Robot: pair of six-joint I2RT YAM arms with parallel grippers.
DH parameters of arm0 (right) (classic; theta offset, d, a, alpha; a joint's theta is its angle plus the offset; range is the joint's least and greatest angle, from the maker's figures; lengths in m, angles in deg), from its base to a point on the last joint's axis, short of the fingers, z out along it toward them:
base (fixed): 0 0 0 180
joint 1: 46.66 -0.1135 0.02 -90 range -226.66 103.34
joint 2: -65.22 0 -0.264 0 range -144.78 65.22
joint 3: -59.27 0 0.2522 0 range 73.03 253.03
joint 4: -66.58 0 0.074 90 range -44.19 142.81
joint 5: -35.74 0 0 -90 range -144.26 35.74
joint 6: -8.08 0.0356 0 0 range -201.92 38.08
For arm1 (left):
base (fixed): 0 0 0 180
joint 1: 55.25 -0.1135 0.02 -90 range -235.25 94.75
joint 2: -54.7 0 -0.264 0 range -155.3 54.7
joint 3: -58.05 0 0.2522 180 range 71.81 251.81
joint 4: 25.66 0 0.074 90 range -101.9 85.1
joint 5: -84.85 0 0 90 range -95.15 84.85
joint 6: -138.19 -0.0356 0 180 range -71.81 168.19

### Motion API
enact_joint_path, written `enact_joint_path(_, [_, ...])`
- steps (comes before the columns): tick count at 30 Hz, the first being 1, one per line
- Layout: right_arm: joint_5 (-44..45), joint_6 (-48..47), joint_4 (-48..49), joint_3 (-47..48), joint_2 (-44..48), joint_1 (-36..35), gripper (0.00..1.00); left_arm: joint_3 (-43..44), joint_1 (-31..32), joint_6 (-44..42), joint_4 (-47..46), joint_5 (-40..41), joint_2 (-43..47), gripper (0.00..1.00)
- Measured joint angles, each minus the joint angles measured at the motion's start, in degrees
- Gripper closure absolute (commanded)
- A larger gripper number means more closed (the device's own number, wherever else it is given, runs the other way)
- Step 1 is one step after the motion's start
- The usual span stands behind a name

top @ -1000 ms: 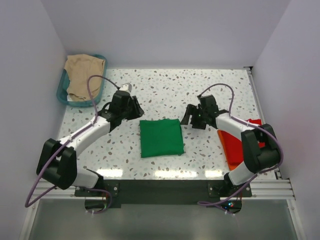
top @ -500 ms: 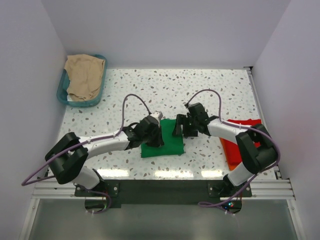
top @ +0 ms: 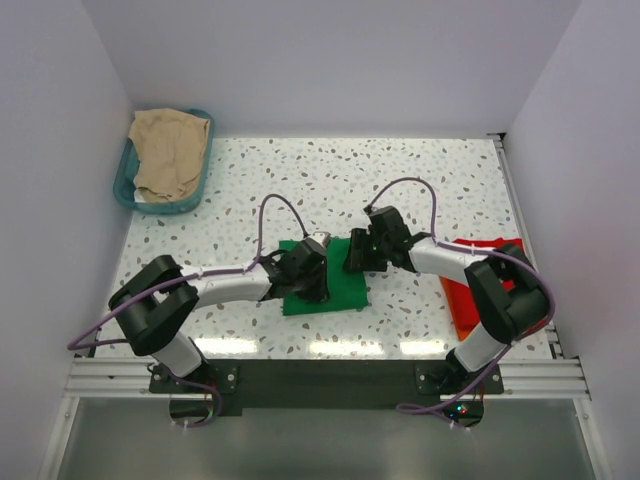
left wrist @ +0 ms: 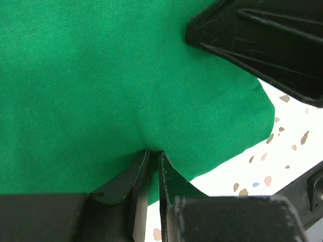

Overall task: Fold and stack the t-shirts
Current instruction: Neatly place the folded tshirt to the corner

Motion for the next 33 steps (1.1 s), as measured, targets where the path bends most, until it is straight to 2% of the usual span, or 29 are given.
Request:
enact_joint_path(5, [0.42,0.55,0.81,0.31,-1.18,-0.55,0.63,0.31,0.0,0.0,0.09,0.35,0.0,0.83])
enact_joint_path(6, [0.48,0.61,0.85,0.37,-1.49,-0.61,0.76,0.46,0.0,0.0,0.17,0.44,0.0,0.83])
enact_joint_path(8, [0.87,0.72,0.81,0.55,-2.1,-0.76,0.89,0.9,0.0,-0.02,0.59,0.68,0.0,0.83])
enact_joint_path(9, [0.85,1.01,0.81,0.72,-2.4,-0.81,1.0,1.22,-0.02,-0.04,0.92,0.94,0.0,0.83])
enact_joint_path(14, [3.37,1.86,-0.87,1.73,-2.6,-1.38,1.0,2.8,-1.11,-0.17,2.82,2.08,1.05,0.83])
enact_joint_path(21, [11.5,3.96,-8.26,3.85,-1.38,-1.73,1.0,2.82,-7.76,-1.62,5.99,2.4,10.49,0.82])
enact_joint_path(27, [20.74,5.6,-19.08,12.09,-4.33,-0.68,1.0,4.74,-11.56,-3.52,8.39,1.79,13.07,0.82])
enact_joint_path(33, [23.65,6.45,-24.72,19.89,-10.23,4.35,1.0,5.46,-14.8,-4.81,10.23,-1.42,13.11,0.82])
